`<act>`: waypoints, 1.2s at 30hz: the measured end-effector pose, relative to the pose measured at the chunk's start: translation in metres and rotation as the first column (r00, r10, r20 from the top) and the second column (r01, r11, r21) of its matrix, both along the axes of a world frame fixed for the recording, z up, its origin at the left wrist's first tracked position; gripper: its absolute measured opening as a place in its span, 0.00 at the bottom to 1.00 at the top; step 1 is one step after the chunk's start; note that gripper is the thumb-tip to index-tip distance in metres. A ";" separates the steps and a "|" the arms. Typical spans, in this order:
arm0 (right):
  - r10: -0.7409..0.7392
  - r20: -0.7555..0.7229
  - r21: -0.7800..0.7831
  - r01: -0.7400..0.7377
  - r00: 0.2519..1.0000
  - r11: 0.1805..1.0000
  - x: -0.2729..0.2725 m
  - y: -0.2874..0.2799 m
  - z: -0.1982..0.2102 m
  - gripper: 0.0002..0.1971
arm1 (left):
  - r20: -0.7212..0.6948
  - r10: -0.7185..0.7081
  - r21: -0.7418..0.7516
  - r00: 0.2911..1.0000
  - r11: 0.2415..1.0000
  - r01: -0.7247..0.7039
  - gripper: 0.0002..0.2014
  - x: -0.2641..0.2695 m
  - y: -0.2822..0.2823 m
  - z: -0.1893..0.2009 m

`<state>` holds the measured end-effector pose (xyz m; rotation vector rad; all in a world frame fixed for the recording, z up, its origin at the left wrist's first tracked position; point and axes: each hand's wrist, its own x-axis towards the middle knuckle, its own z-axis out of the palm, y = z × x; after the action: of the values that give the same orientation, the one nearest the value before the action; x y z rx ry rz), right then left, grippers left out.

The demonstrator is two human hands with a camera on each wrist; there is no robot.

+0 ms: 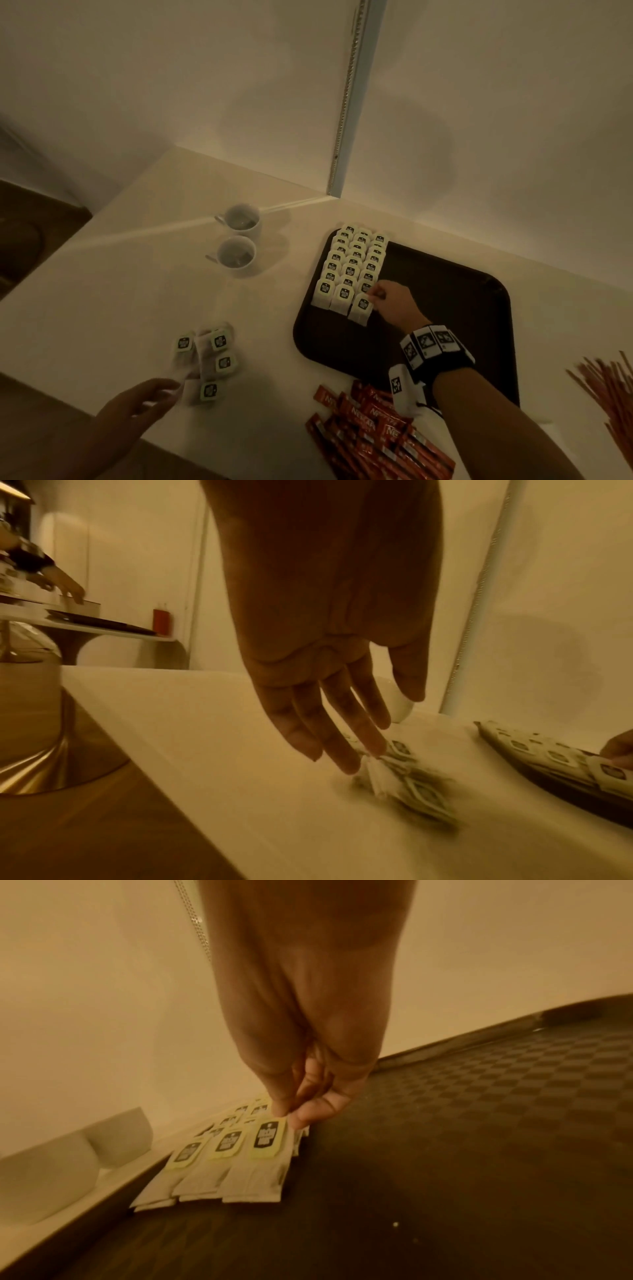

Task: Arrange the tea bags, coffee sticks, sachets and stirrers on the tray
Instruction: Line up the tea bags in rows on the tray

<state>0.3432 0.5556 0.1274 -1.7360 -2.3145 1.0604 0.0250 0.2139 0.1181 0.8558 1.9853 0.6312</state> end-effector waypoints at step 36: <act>0.147 -0.251 -0.020 -0.157 0.957 0.987 -0.002 -0.106 0.038 0.08 | -0.425 -0.421 -0.315 0.802 0.899 0.305 0.10 -0.007 0.127 0.001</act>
<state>0.3417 0.4499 0.1649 -1.3605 -2.3098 1.2754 0.0181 0.3413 0.1193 1.3021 2.1817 -0.0595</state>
